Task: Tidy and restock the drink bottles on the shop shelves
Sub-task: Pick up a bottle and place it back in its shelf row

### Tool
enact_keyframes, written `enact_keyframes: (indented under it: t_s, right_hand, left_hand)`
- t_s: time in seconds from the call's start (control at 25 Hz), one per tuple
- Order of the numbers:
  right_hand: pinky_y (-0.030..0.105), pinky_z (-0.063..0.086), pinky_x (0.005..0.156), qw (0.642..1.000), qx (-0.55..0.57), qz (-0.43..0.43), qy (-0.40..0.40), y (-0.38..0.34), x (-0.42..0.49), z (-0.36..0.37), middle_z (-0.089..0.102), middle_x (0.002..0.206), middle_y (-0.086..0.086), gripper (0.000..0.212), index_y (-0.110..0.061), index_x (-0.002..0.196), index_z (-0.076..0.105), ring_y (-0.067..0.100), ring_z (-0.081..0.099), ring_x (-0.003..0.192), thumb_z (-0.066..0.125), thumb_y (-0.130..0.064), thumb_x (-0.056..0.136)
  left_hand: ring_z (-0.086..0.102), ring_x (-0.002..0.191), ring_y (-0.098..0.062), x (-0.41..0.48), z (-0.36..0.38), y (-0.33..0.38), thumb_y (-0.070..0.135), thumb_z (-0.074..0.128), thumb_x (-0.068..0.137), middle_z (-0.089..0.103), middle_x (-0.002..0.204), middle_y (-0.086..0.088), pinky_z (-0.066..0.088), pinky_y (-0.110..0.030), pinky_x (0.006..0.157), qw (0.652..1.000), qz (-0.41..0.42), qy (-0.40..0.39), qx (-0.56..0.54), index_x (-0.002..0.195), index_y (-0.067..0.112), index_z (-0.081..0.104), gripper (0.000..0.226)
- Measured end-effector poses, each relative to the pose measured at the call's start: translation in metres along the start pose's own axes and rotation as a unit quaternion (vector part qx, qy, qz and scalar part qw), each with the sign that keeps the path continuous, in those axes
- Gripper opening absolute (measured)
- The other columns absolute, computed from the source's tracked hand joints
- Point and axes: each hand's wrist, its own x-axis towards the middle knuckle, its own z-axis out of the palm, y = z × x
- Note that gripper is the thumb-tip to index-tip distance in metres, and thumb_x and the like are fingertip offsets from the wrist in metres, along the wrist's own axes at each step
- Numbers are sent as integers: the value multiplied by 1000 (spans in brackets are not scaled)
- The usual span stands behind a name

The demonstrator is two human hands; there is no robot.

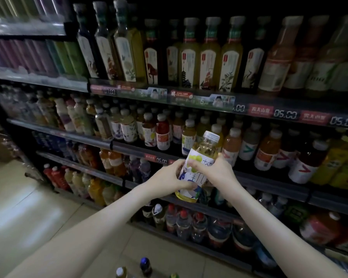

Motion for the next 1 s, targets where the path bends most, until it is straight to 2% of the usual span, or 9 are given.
enact_keyframes:
  t_s: [0.12,0.2,0.28,0.36,0.44,0.6,0.68,0.84,1.0]
  right_hand:
    - [40,60,70,996,78,31,11,10,17,5,71,101,-3,77,-21,114,59,16,69,88,83,-55,50]
    - [45,58,78,993,103,43,27,24,23,9,72,99,-4,75,-23,111,61,17,70,90,84,-54,46]
    - [40,56,84,994,88,42,45,32,25,9,71,100,-7,68,-24,111,59,14,67,93,87,-45,53]
    - [31,50,80,994,62,39,77,36,29,7,65,101,-9,60,-23,112,52,12,62,94,87,-30,64]
    - [28,45,77,992,48,45,108,40,33,8,61,102,-8,61,-23,114,47,14,59,95,85,-26,68]
    - [28,45,78,986,51,53,149,40,50,22,61,106,-6,63,-22,117,46,15,58,97,85,-23,68]
    - [27,43,79,983,51,57,166,34,58,31,60,107,-5,63,-21,119,46,15,57,98,84,-21,69]
    - [26,41,81,977,52,68,197,19,83,61,60,106,-6,61,-23,119,45,13,55,95,83,-19,71]
    - [27,43,84,966,62,82,236,16,98,89,60,106,-6,69,-21,126,43,12,56,96,83,-18,70]
  left_hand:
    - [62,95,-7,22,-6,-7,45,72,76,65,109,16,51,-33,87,999,5,-5,40,133,39,38,67]
    - [60,99,-10,37,-3,-17,46,70,78,60,118,12,51,-33,89,998,-7,-44,50,138,37,33,71]
    - [57,108,-13,52,5,-33,51,65,82,55,129,6,49,-33,92,994,-9,-79,72,143,33,28,74]
    - [51,119,-16,67,10,-50,57,59,83,49,139,2,47,-36,97,993,-2,-79,92,146,29,27,75]
    - [50,121,-19,83,7,-66,57,54,87,49,140,-2,45,-36,98,993,1,-55,107,145,25,32,70]
    - [56,113,-24,123,-23,-97,41,51,94,58,127,-6,46,-31,91,984,4,-26,177,134,20,48,45]
    - [56,108,-26,136,-40,-108,33,49,94,56,125,-10,47,-31,86,980,4,-12,201,134,21,46,42]
    - [52,113,-32,169,-72,-117,22,46,95,39,138,-16,48,-37,83,969,46,32,240,148,26,23,58]
    - [35,131,-42,228,-74,-91,11,46,94,8,155,-20,47,-42,83,966,95,55,234,151,33,-2,78]
